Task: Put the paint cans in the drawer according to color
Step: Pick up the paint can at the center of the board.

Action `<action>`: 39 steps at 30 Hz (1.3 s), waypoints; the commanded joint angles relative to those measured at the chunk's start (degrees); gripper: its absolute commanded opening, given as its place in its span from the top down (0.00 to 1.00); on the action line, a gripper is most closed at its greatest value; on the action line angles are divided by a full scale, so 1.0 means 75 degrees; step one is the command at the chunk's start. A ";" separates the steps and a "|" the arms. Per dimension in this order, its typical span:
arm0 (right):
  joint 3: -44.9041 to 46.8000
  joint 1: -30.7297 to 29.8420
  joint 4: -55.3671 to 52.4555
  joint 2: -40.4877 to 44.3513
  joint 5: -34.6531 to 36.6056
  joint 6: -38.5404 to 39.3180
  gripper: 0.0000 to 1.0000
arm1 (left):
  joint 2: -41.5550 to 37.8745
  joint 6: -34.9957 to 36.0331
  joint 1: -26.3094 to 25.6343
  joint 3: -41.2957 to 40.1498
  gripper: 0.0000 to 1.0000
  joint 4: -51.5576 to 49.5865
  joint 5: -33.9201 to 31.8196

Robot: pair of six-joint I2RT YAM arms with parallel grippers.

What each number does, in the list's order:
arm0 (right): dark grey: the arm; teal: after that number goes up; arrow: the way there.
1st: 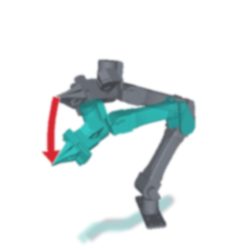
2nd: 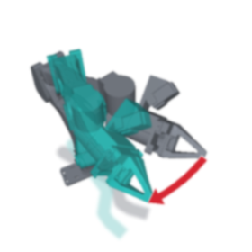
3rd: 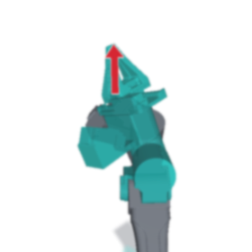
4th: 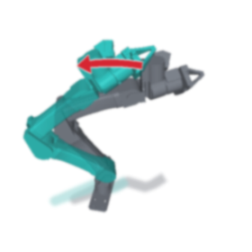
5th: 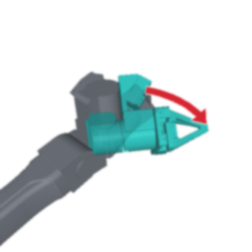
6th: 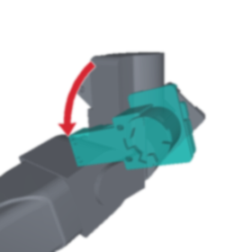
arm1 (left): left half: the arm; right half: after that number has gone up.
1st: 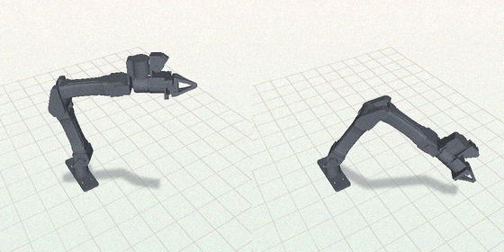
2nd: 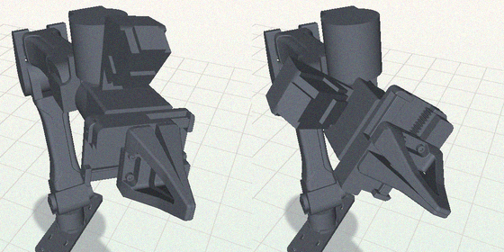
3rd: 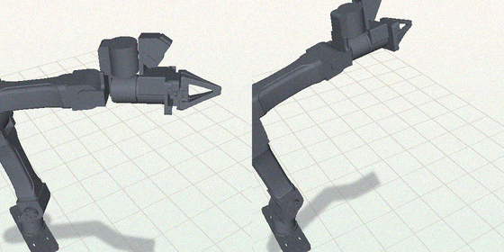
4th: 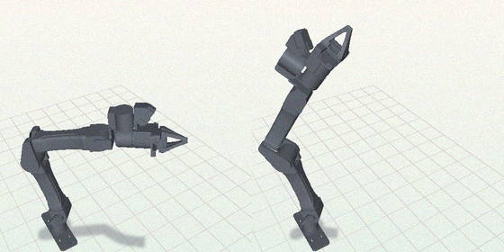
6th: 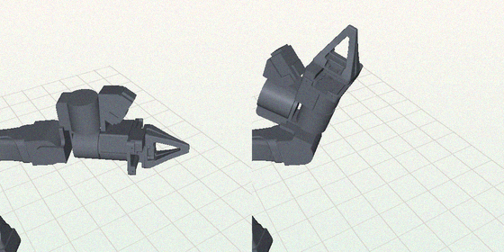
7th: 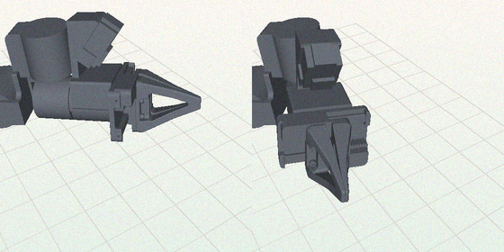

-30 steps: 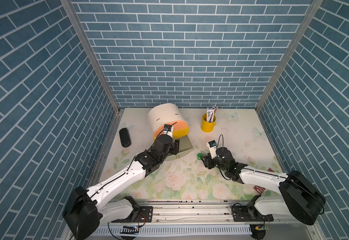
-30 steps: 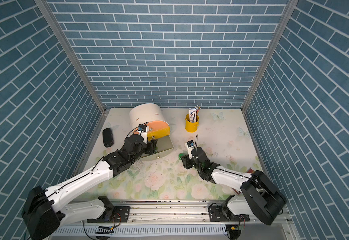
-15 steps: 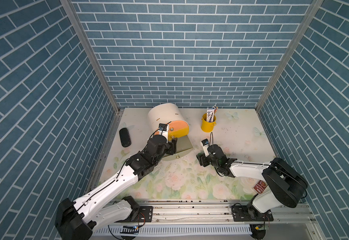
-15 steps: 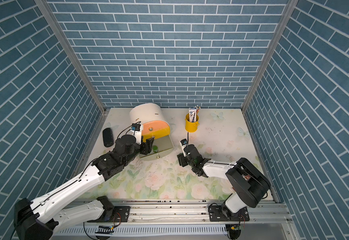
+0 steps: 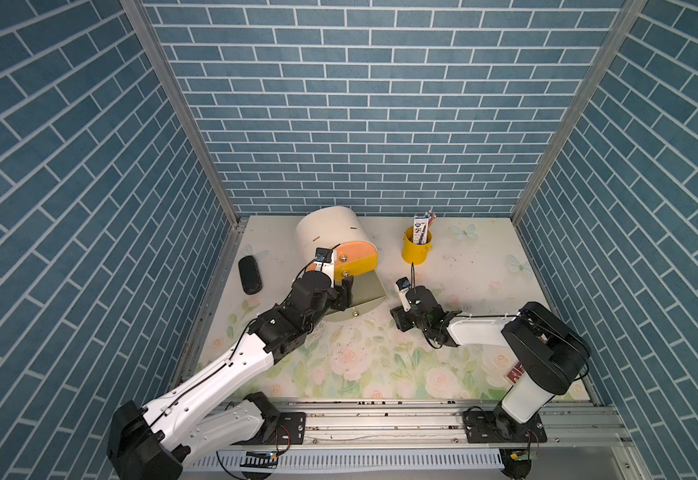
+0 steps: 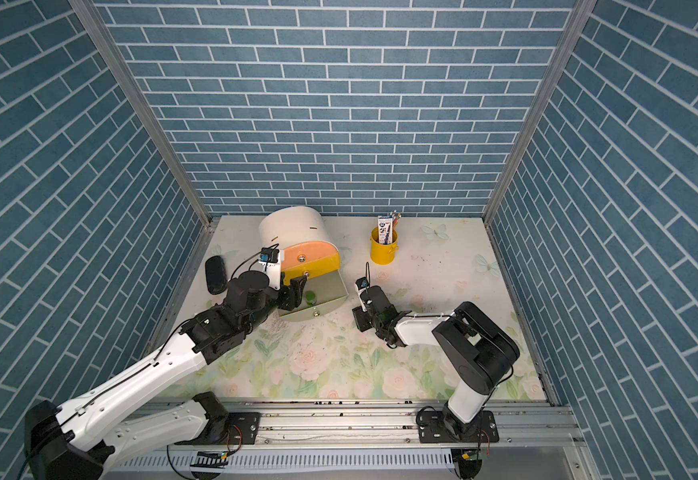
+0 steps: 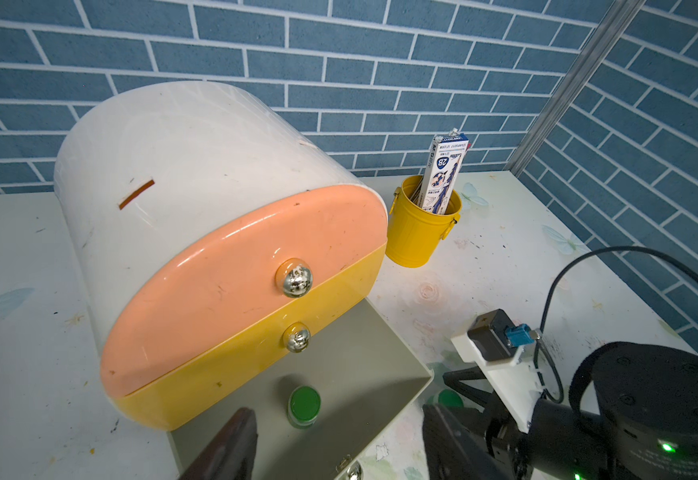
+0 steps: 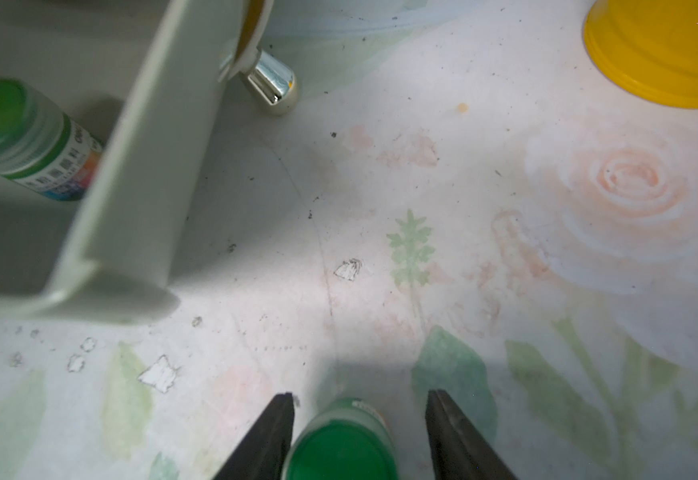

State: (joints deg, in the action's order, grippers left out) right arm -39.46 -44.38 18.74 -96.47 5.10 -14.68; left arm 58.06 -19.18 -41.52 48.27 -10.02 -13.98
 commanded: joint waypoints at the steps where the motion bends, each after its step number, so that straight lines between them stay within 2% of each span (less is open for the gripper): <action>1: -0.0183 -0.0036 -0.0091 -0.0151 -0.0056 -0.0012 0.52 | -0.0124 -0.0079 0.0040 -0.0153 0.32 -0.0012 0.0102; 6: -0.0271 -0.0036 -0.0336 -0.0073 0.0060 0.0010 0.63 | -0.0135 -0.0057 0.0040 -0.0051 0.32 -0.0068 0.0106; 12: -0.0167 -0.0024 -0.0981 0.0638 0.0318 0.0174 0.75 | -0.0365 -0.0039 0.0040 -0.0003 0.32 -0.0207 -0.0003; 18: -0.0163 -0.0018 -0.1853 0.1830 0.0804 0.0405 0.80 | -0.0537 0.0013 0.0040 0.0102 0.32 -0.0397 -0.0160; 25: -0.1226 -0.0036 -0.3027 0.2585 0.0987 0.0574 0.85 | -0.0649 0.0026 0.0040 0.0148 0.31 -0.0476 -0.0243; 29: -0.1631 -0.0036 -0.2824 0.2680 0.0598 0.0512 0.85 | -0.0652 -0.0043 0.0040 0.0139 0.31 -0.0457 -0.0171; 34: -0.1813 -0.0117 -0.1681 0.2334 -0.0280 -0.0031 0.85 | -0.0671 -0.0091 0.0040 0.0147 0.32 -0.0430 -0.0105; 39: -0.1902 -0.0335 -0.0756 0.1700 -0.0478 -0.0339 0.85 | -0.0743 -0.0097 0.0040 0.0162 0.31 -0.0504 -0.0146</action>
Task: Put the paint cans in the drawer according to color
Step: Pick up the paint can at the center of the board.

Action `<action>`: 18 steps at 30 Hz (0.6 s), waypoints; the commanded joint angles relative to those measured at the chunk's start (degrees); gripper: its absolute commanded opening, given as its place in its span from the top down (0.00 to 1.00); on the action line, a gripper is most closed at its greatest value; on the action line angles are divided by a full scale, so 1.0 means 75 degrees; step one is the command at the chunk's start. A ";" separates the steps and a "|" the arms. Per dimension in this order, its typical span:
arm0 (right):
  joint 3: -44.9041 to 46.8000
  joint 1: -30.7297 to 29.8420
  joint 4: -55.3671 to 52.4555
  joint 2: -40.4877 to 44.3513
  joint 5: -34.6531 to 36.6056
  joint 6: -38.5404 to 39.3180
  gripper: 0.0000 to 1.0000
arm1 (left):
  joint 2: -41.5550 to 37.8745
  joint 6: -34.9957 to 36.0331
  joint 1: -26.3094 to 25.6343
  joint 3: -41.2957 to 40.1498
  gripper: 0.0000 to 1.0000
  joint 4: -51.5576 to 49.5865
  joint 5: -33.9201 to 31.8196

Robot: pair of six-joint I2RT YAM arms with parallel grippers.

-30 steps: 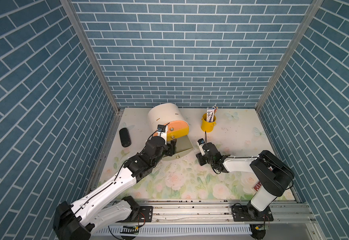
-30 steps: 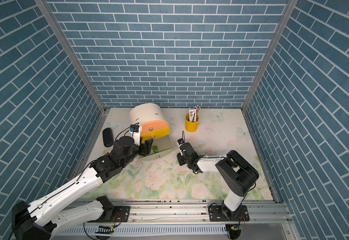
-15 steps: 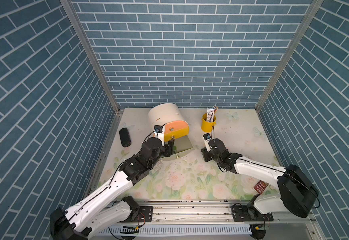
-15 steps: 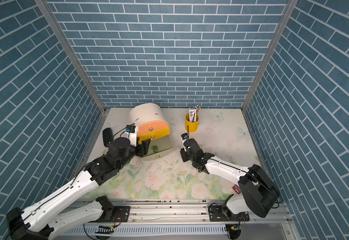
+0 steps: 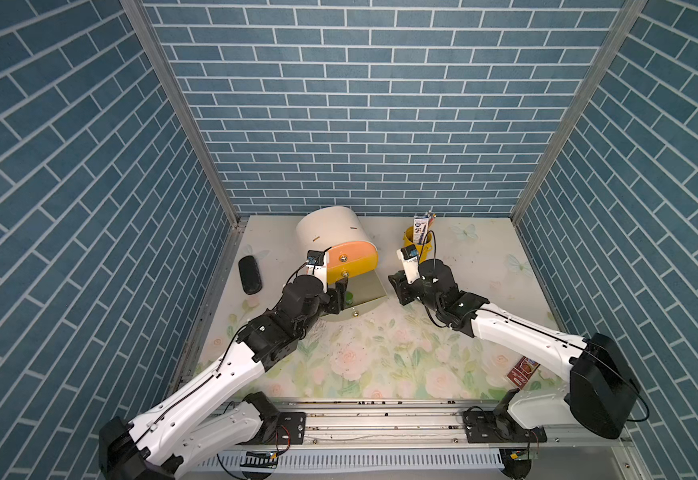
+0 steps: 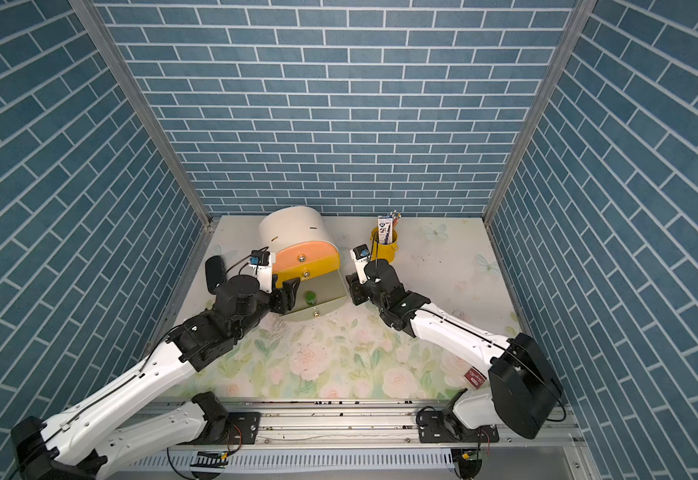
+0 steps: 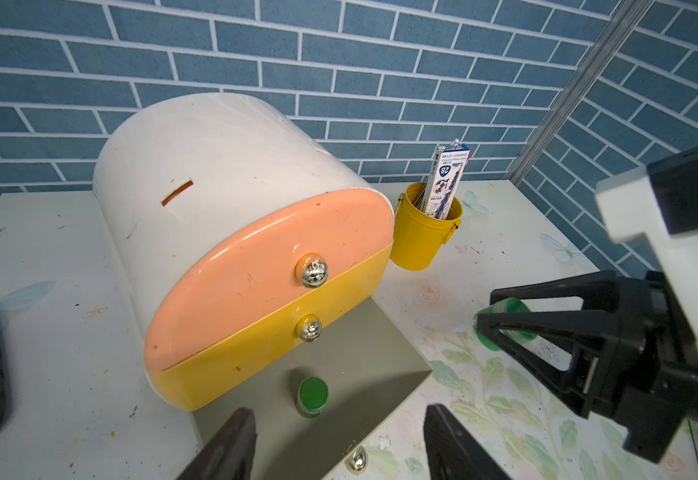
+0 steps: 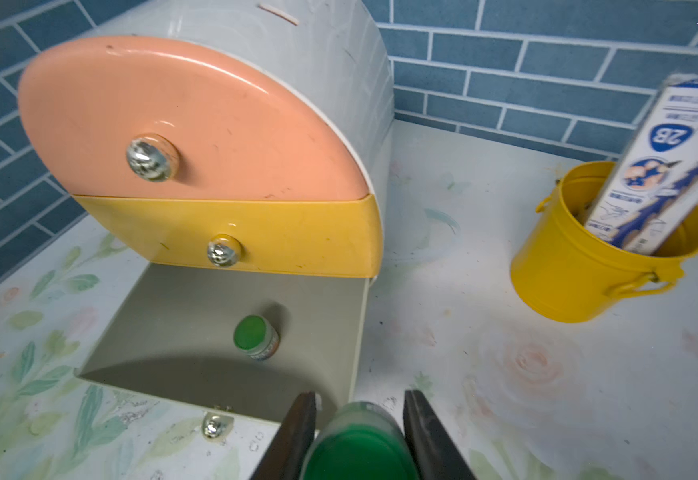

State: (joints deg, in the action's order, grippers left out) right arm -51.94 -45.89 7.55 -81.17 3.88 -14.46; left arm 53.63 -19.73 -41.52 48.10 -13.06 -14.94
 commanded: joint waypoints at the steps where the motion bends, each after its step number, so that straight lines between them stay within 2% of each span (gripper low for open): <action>1: -0.0279 -0.0199 0.0846 -0.0481 -0.0327 -0.0374 0.85 | -0.0165 -0.0017 0.0040 0.0189 0.31 -0.0132 -0.0044; 18: -0.1210 -0.0746 0.1561 -0.2336 -0.0303 -0.0368 0.85 | -0.0282 0.0028 0.0040 0.0126 0.31 -0.0151 -0.0103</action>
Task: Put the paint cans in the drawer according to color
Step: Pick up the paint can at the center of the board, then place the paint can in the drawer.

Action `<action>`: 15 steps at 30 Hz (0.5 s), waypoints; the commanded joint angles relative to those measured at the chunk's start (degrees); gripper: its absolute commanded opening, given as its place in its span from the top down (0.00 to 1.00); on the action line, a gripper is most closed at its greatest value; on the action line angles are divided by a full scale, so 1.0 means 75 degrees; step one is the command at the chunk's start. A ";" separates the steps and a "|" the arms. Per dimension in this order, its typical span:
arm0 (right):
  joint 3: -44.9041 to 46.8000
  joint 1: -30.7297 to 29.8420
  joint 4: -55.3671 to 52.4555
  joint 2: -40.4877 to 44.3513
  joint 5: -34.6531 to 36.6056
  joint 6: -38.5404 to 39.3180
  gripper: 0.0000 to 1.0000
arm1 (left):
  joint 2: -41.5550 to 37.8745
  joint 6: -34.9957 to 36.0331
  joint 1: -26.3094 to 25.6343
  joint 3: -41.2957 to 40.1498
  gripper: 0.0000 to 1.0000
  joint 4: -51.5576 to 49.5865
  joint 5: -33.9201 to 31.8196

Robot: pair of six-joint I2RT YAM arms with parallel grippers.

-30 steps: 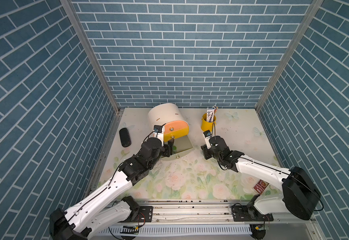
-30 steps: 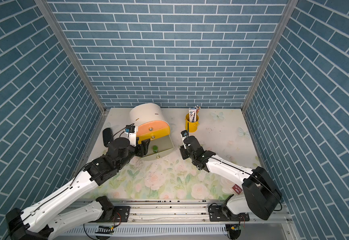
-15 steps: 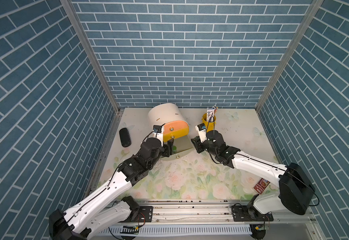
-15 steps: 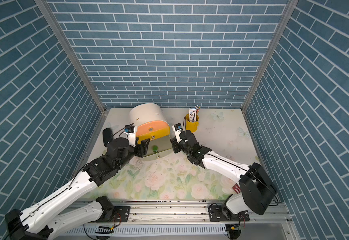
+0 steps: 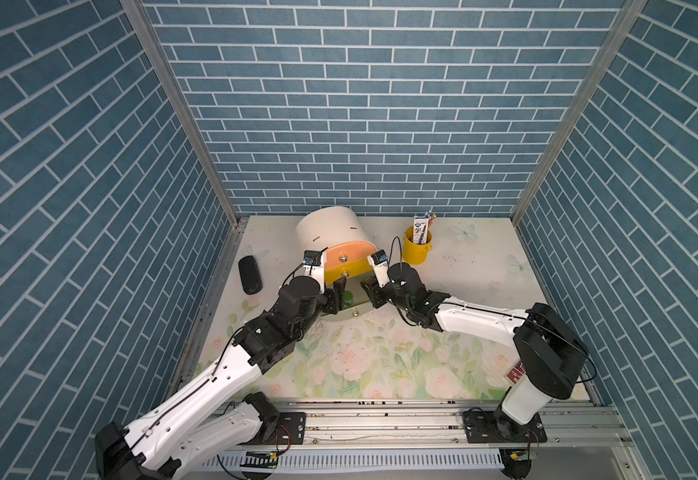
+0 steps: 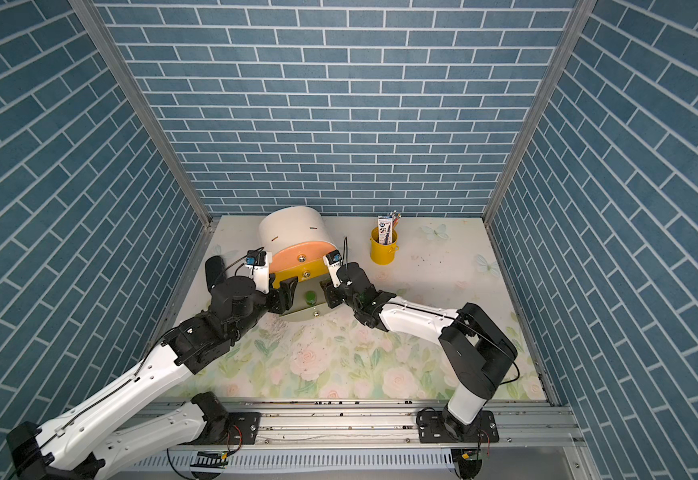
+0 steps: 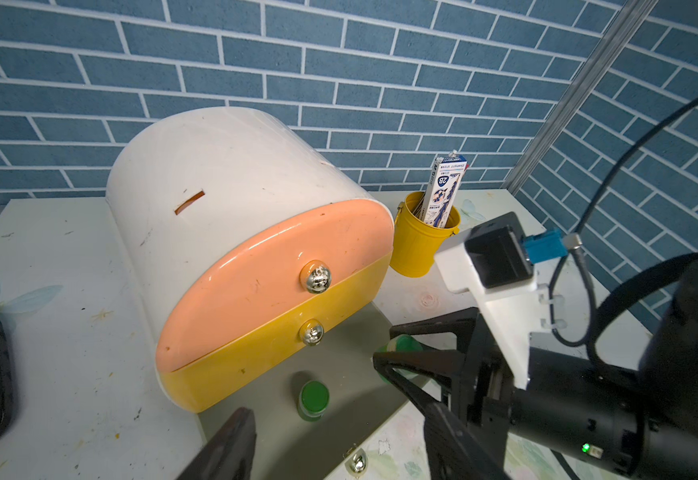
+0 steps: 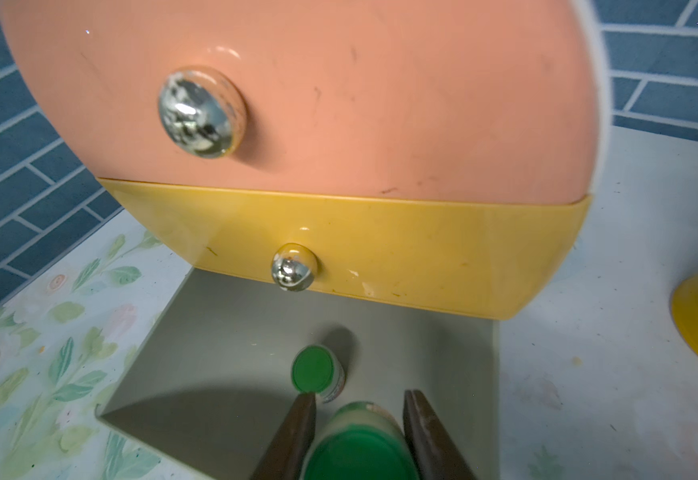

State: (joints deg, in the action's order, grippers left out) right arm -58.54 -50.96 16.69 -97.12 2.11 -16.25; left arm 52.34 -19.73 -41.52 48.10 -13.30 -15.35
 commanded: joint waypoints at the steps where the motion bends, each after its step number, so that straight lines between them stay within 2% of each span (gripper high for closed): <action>1: -0.0389 -0.0116 0.0409 -0.0299 -0.0082 -0.0121 0.85 | -0.0089 0.0028 0.0040 0.0132 0.31 -0.0135 -0.0062; 15: -0.0717 -0.0224 0.0434 -0.1089 0.0268 0.0074 0.84 | -0.0135 0.0135 0.0040 0.0162 0.31 -0.0197 -0.0129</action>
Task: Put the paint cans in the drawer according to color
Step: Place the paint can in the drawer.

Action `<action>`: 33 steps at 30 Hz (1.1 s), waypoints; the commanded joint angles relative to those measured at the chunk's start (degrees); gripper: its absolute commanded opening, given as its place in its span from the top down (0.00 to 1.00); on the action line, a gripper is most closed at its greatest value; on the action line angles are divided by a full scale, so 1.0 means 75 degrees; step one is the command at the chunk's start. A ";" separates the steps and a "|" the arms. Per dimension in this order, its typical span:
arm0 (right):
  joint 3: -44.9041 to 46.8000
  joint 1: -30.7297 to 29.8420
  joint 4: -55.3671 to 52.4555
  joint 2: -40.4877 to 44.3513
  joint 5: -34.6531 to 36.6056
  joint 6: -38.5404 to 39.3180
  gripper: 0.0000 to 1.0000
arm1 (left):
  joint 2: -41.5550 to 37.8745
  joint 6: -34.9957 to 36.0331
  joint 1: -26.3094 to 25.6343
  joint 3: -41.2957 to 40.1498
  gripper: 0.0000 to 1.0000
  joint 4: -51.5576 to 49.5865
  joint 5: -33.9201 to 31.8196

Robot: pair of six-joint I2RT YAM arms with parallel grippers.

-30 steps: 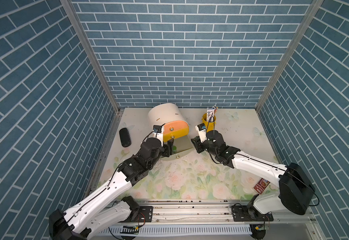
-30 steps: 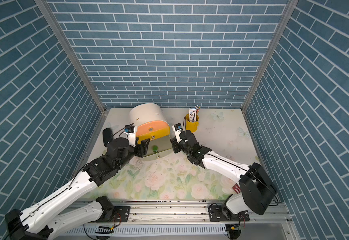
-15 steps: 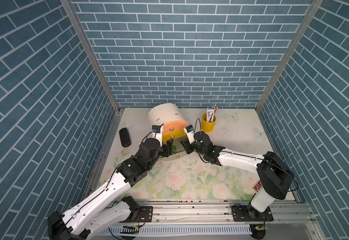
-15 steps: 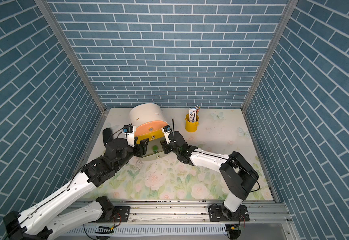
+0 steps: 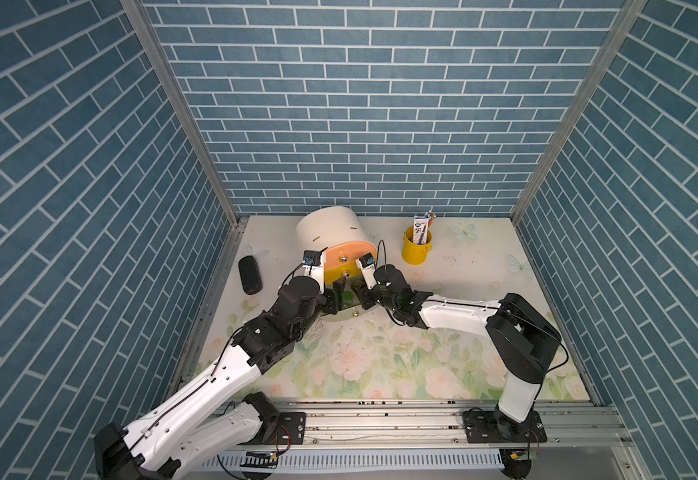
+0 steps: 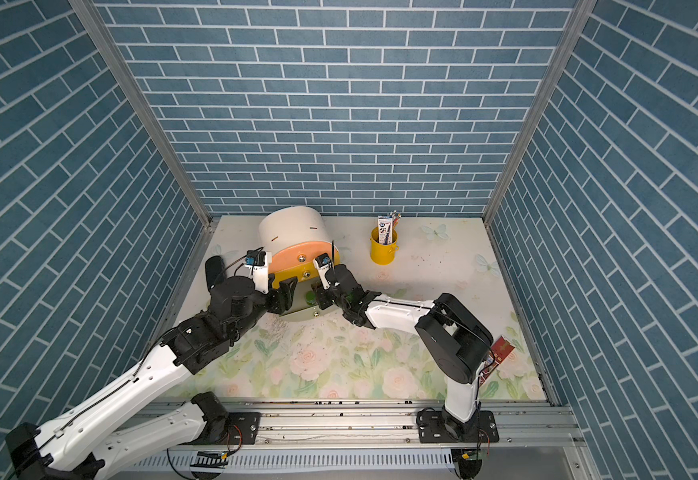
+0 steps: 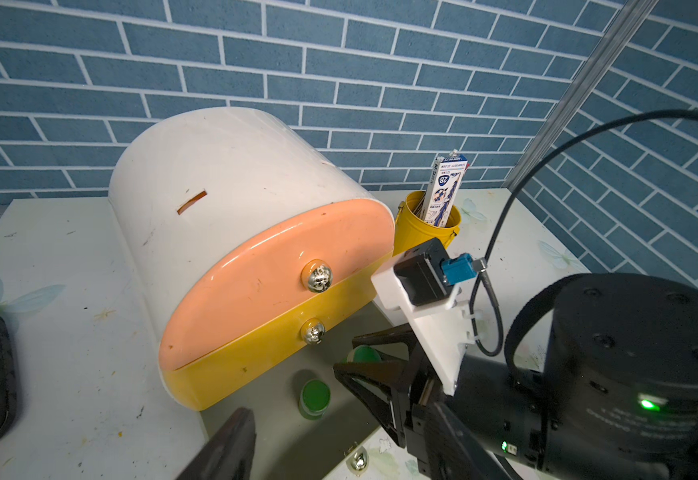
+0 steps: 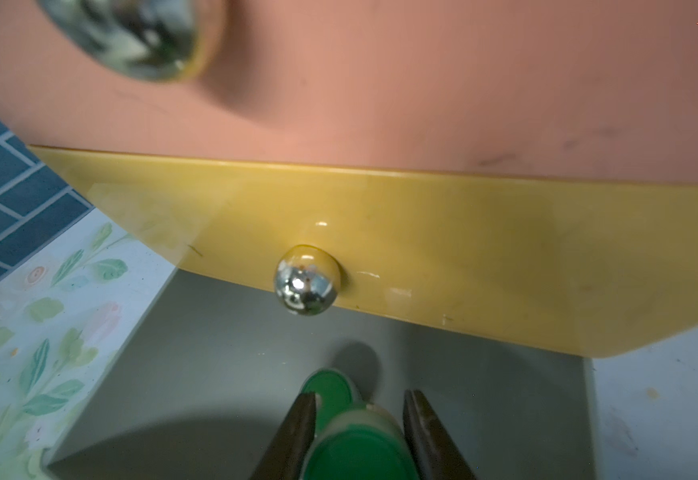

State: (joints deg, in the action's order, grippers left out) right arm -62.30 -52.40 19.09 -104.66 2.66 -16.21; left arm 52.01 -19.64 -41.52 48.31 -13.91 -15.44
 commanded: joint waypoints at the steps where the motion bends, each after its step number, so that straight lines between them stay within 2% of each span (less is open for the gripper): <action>1: -0.0223 -0.0044 0.0094 -0.0102 0.0248 0.0106 0.84 | -0.0091 0.0131 0.0040 0.0135 0.31 -0.0109 -0.0112; 13: -0.0318 -0.0044 0.0077 -0.0573 0.0550 0.0297 0.80 | -0.0076 0.0134 0.0040 0.0121 0.31 -0.0129 -0.0080; 15: -0.0329 -0.0043 0.0081 -0.0617 0.0583 0.0309 0.76 | -0.0094 0.0134 0.0040 0.0109 0.30 -0.0148 -0.0095; 22: -0.0330 -0.0054 0.0025 -0.0588 0.0633 0.0309 0.53 | -0.0103 0.0110 0.0040 0.0121 0.30 -0.0175 -0.0086; 26: -0.0318 -0.0056 -0.0073 -0.0397 0.0639 0.0308 0.49 | -0.0091 0.0108 0.0040 0.0144 0.30 -0.0176 -0.0085; 33: -0.0305 -0.0054 -0.0424 0.0310 0.0630 0.0309 0.48 | 0.0038 0.0134 0.0040 0.0265 0.28 -0.0206 -0.0090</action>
State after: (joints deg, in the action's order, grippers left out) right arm -63.29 -52.49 17.45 -106.87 6.48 -14.57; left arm 52.03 -19.25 -41.52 48.47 -14.76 -15.53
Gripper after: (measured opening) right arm 0.519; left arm 0.714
